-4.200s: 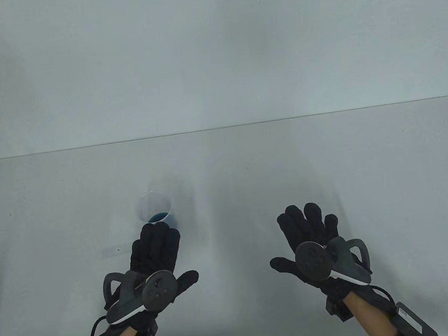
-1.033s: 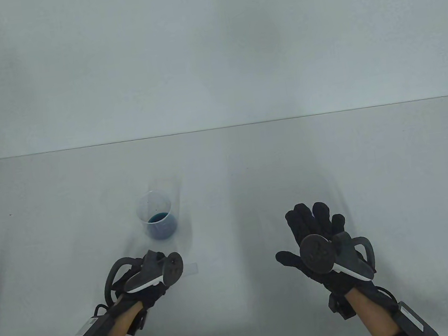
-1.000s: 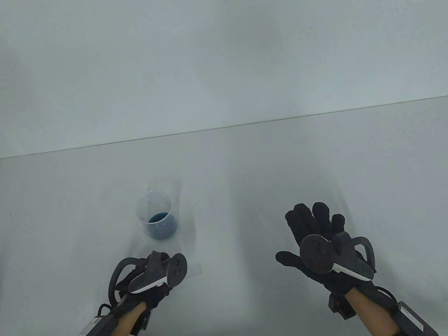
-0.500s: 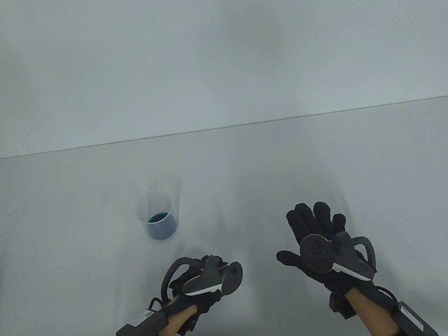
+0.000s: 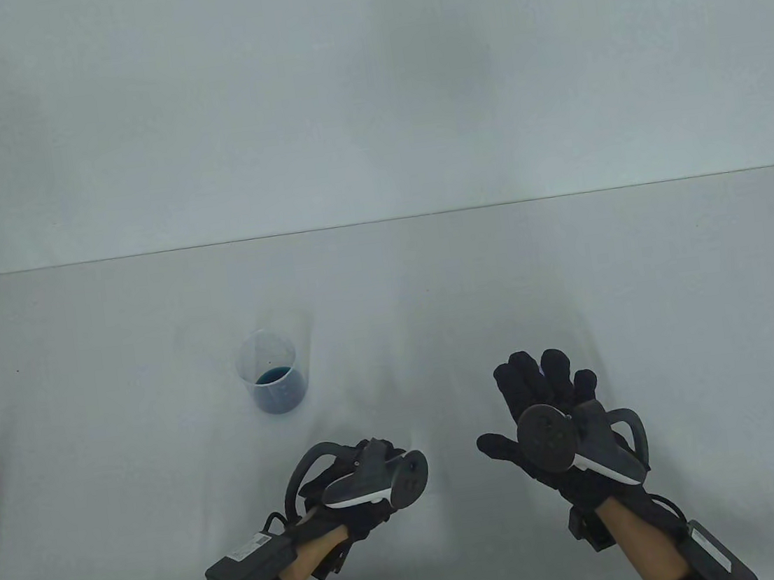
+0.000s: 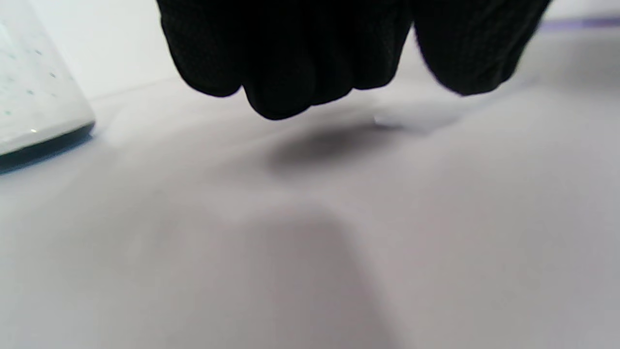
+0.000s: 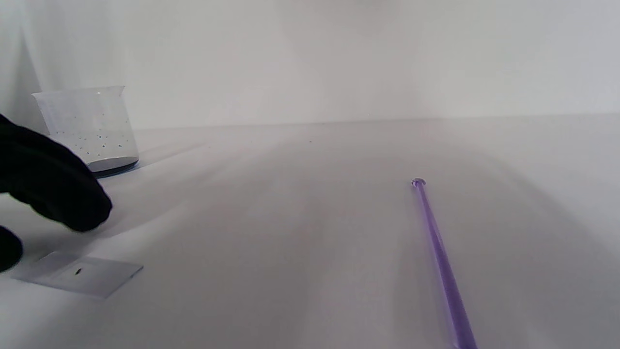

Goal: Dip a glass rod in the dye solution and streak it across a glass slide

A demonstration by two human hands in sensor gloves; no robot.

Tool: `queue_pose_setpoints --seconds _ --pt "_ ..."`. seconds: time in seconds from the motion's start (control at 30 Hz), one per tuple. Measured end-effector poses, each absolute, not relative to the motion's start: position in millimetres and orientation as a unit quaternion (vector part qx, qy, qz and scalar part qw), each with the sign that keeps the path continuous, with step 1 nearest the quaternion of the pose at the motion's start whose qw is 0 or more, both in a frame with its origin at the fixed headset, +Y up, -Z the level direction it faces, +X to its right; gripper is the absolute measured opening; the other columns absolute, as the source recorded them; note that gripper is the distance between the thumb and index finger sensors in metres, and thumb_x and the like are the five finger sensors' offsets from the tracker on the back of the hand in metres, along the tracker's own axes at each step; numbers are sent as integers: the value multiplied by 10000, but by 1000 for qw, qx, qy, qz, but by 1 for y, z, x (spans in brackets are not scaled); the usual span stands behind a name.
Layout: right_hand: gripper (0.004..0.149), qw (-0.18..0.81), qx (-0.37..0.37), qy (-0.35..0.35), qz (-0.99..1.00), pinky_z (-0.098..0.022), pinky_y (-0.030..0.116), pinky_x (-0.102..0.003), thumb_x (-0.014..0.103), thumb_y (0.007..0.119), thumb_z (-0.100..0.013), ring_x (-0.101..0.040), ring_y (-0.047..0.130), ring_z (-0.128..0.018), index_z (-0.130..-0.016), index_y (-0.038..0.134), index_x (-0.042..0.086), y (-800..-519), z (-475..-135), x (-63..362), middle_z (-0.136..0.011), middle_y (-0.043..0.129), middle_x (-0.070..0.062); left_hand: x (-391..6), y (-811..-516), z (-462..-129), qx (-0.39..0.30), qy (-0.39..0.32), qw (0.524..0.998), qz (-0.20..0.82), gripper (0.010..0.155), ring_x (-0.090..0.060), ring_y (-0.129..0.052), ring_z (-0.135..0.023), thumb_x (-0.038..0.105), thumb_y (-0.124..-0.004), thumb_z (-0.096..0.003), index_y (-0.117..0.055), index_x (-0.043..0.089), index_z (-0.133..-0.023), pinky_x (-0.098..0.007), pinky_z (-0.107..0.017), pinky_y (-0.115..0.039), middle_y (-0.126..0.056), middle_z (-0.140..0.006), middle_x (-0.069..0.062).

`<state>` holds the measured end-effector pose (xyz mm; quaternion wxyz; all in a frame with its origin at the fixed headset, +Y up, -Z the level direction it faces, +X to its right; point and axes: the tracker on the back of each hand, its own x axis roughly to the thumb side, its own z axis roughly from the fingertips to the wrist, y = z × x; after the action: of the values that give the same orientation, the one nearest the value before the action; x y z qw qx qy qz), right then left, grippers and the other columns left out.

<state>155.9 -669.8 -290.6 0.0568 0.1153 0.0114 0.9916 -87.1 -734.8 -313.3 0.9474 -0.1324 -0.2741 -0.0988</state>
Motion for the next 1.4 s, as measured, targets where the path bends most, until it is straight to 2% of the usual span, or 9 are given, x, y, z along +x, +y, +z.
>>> queue_pose_setpoints --seconds 0.13,0.33,0.53,0.8,0.9,0.93,1.0,1.17,1.4 --pt "922 58 115 11 992 -752 286 -711 761 442 -439 -495 238 -1132 -1145 230 207 -670 -291 156 -1263 238 -75 -113 -706 -311 -98 -258 960 -49 775 -390 -659 -1053 550 -680 -514 -466 162 -1150 -581 -751 -597 -519 -1182 -152" --pt "919 57 117 9 992 -752 286 -710 761 440 -441 -495 238 -1133 -1144 229 208 -670 -291 155 -1262 238 -77 -162 -677 -303 -34 -235 971 -3 831 -454 -488 -1126 593 -618 -520 -370 145 -1176 -613 -771 -540 -393 -1223 -178" --pt "918 56 112 6 992 -752 289 -710 759 441 -441 -497 242 -1132 -1144 229 208 -670 -291 156 -1261 239 -79 -196 -680 -296 5 -201 979 30 884 -504 -323 -1143 621 -581 -520 -288 113 -1181 -643 -785 -441 -260 -1231 -216" --pt "912 54 83 5 995 -754 326 -712 754 448 -447 -506 277 -1132 -1145 242 203 -667 -296 162 -1261 257 -83 -204 -676 -297 8 -190 980 52 890 -519 -301 -1138 623 -583 -520 -292 103 -1180 -644 -785 -425 -250 -1229 -228" --pt "889 35 53 18 998 -754 405 -706 725 513 -470 -503 402 -1131 -1147 310 184 -662 -310 170 -1251 355 -102 -206 -674 -297 14 -188 981 55 887 -520 -308 -1137 621 -585 -520 -299 102 -1181 -643 -785 -430 -257 -1229 -230" --pt "868 21 37 24 999 -750 476 -685 694 564 -483 -485 525 -1101 -1137 369 159 -661 -316 172 -1223 447 -129 -207 -674 -297 15 -187 981 56 886 -520 -311 -1136 621 -586 -520 -303 103 -1181 -643 -784 -432 -258 -1229 -230" --pt "843 -11 11 51 999 -735 575 -641 661 624 -487 -428 664 -1044 -1120 428 139 -663 -332 178 -1168 566 -144 -207 -673 -297 16 -184 981 57 885 -521 -312 -1136 620 -587 -520 -306 102 -1180 -642 -784 -434 -261 -1228 -232" --pt "762 -68 -41 119 990 -594 803 -476 596 697 -489 -347 873 -844 -1063 550 116 -689 -359 183 -1025 758 -140 -209 -673 -297 19 -182 982 57 883 -523 -320 -1134 618 -590 -521 -314 99 -1180 -641 -784 -440 -267 -1228 -232" --pt "656 -134 -98 201 965 -432 882 -379 554 722 -499 -260 992 -624 -967 704 94 -728 -378 181 -832 914 -109 -209 -674 -297 17 -181 982 56 879 -527 -331 -1132 615 -596 -521 -329 97 -1179 -641 -782 -446 -278 -1227 -237"
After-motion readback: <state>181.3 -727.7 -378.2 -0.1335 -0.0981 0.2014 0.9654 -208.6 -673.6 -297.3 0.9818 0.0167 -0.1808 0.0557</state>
